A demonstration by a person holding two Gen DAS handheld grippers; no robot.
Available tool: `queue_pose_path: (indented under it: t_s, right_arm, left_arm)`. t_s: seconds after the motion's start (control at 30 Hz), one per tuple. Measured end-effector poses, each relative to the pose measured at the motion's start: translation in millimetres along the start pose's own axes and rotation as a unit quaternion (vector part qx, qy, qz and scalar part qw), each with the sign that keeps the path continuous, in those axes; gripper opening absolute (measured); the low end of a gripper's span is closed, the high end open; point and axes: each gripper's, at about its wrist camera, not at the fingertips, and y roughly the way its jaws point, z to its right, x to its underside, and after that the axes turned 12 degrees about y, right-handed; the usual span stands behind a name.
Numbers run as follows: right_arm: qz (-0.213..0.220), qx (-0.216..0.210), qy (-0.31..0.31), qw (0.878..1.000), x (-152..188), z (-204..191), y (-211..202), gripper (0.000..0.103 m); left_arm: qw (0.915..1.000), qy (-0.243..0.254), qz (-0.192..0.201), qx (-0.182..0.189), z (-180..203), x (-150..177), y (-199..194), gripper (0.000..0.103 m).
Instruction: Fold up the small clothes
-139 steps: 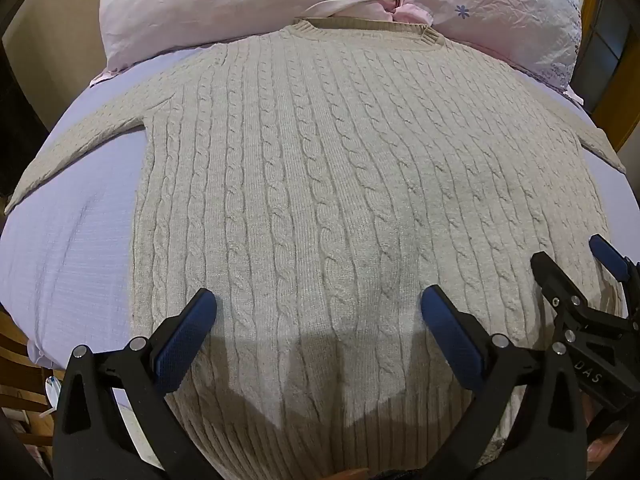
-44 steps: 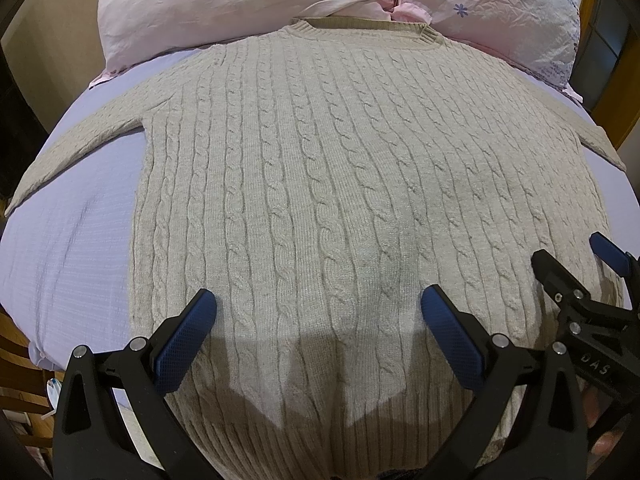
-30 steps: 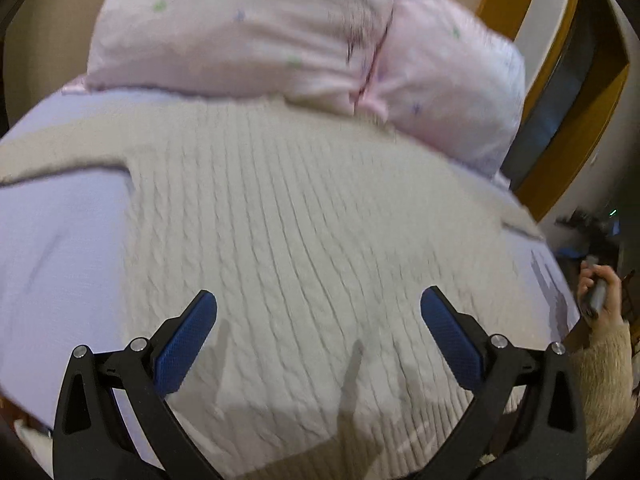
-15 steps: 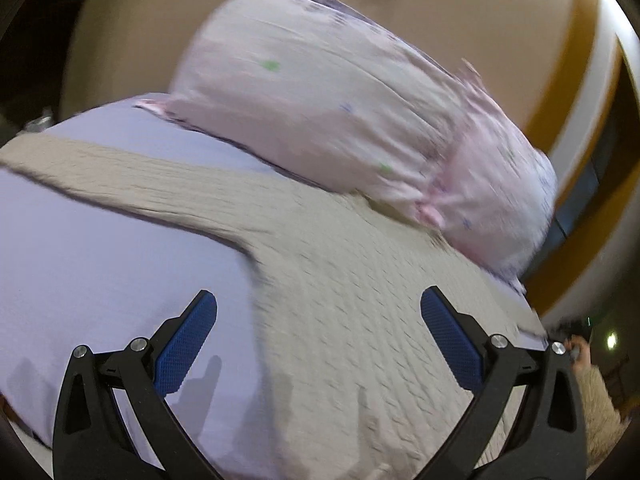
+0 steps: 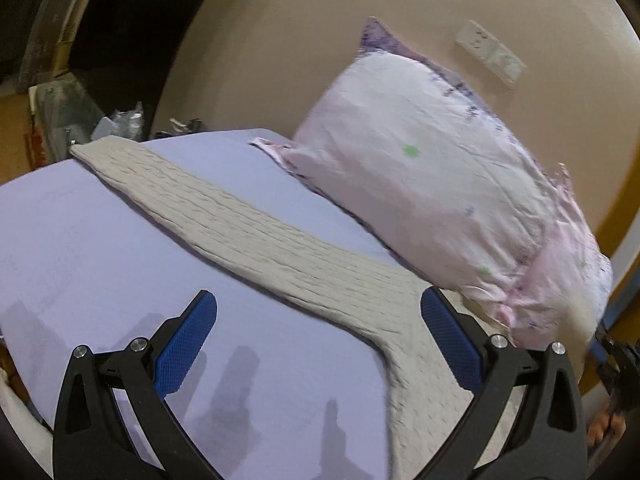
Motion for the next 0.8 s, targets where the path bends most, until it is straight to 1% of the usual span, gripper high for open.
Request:
queue_pose_path:
  t_s: [0.03, 0.07, 0.1, 0.13, 0.17, 0.2, 0.23, 0.27, 0.33, 0.37, 0.4, 0.43, 0.47, 0.5, 0.53, 0.57, 0.67, 0.7, 0.73, 0.77, 0.8]
  right_arm:
    - [-0.022, -0.007, -0.023, 0.999, 14.1, -19.6, 12.7, 0.069]
    - [-0.020, -0.012, -0.043, 0.999, 23.9, -31.1, 13.9, 0.069]
    - [-0.010, -0.011, -0.053, 0.999, 27.3, -34.2, 10.3, 0.072]
    - [0.011, -0.003, -0.061, 0.998, 29.3, -34.7, 2.8, 0.075]
    - [0.028, 0.007, -0.063, 0.998, 30.9, -30.4, -6.5, 0.083]
    - [0.040, 0.018, -0.058, 0.997, 28.7, -22.7, -14.4, 0.086]
    - [0.047, 0.029, -0.049, 0.997, 26.9, -11.5, -21.9, 0.086]
    - [0.051, 0.042, -0.034, 0.997, 24.4, 0.1, -28.9, 0.086]
    - [0.056, 0.064, -0.009, 0.996, 21.3, 22.1, -36.1, 0.087]
    - [0.061, 0.078, 0.008, 0.995, 17.2, 38.9, -40.8, 0.087]
    - [0.063, 0.088, 0.019, 0.994, 15.5, 50.4, -45.0, 0.087]
    - [0.064, 0.097, 0.031, 0.993, 14.0, 61.9, -47.5, 0.087]
    - [0.066, 0.103, 0.040, 0.992, 13.8, 68.9, -49.7, 0.087]
    - [0.067, 0.107, 0.046, 0.991, 14.2, 74.4, -51.0, 0.087]
    - [0.068, 0.110, 0.053, 0.990, 14.5, 80.2, -53.3, 0.087]
    - [0.070, 0.111, 0.059, 0.990, 16.9, 85.2, -58.5, 0.087]
    - [0.074, 0.111, 0.069, 0.989, 19.2, 94.9, -63.7, 0.087]
    - [0.075, 0.111, 0.071, 0.988, 20.0, 96.5, -64.5, 0.087]
    - [0.075, 0.110, 0.073, 0.988, 21.9, 98.8, -65.9, 0.087]
    - [0.075, 0.109, 0.075, 0.988, 22.7, 101.4, -66.7, 0.087]
    - [0.074, 0.111, 0.077, 0.988, 24.0, 104.4, -67.9, 0.087]
  left_arm:
    - [0.9999, -0.007, -0.009, -0.007, -7.8, -3.5, 3.2, 0.102]
    - [0.9996, -0.017, -0.018, -0.012, -12.5, -5.1, 7.2, 0.102]
    - [0.9992, -0.030, -0.021, -0.015, -19.6, -6.0, 8.7, 0.102]
    - [0.9981, -0.054, -0.026, -0.016, -31.2, -7.8, 12.0, 0.102]
    - [0.9959, -0.081, -0.033, -0.020, -44.0, -9.4, 16.3, 0.102]
    - [0.9929, -0.110, -0.041, -0.023, -56.7, -11.1, 21.3, 0.096]
    - [0.9905, -0.128, -0.045, -0.024, -65.0, -11.8, 25.9, 0.086]
    - [0.9869, -0.151, -0.050, -0.027, -76.7, -13.7, 31.2, 0.081]
    - [0.9784, -0.196, -0.055, -0.034, -98.5, -16.7, 40.1, 0.076]
    - [0.9722, -0.224, -0.055, -0.040, -111.0, -17.8, 43.9, 0.074]
    - [0.9677, -0.242, -0.053, -0.045, -119.7, -17.0, 44.7, 0.072]
    - [0.9596, -0.274, -0.044, -0.047, -133.6, -17.7, 47.3, 0.066]
    - [0.9529, -0.296, -0.037, -0.053, -143.8, -18.8, 48.3, 0.063]
    - [0.9498, -0.306, -0.034, -0.055, -147.9, -20.6, 49.4, 0.060]
    - [0.9454, -0.320, -0.031, -0.056, -154.9, -23.3, 51.7, 0.059]
    - [0.9429, -0.327, -0.030, -0.057, -159.8, -26.3, 54.6, 0.058]
    - [0.9415, -0.331, -0.031, -0.058, -165.4, -34.1, 64.6, 0.053]
    - [0.9425, -0.328, -0.032, -0.057, -167.7, -36.6, 69.1, 0.045]
    - [0.9434, -0.324, -0.038, -0.058, -167.0, -37.1, 73.5, 0.030]
    - [0.9437, -0.322, -0.046, -0.063, -167.3, -38.2, 77.6, 0.017]
    - [0.9443, -0.318, -0.052, -0.068, -166.8, -38.7, 79.1, 0.008]
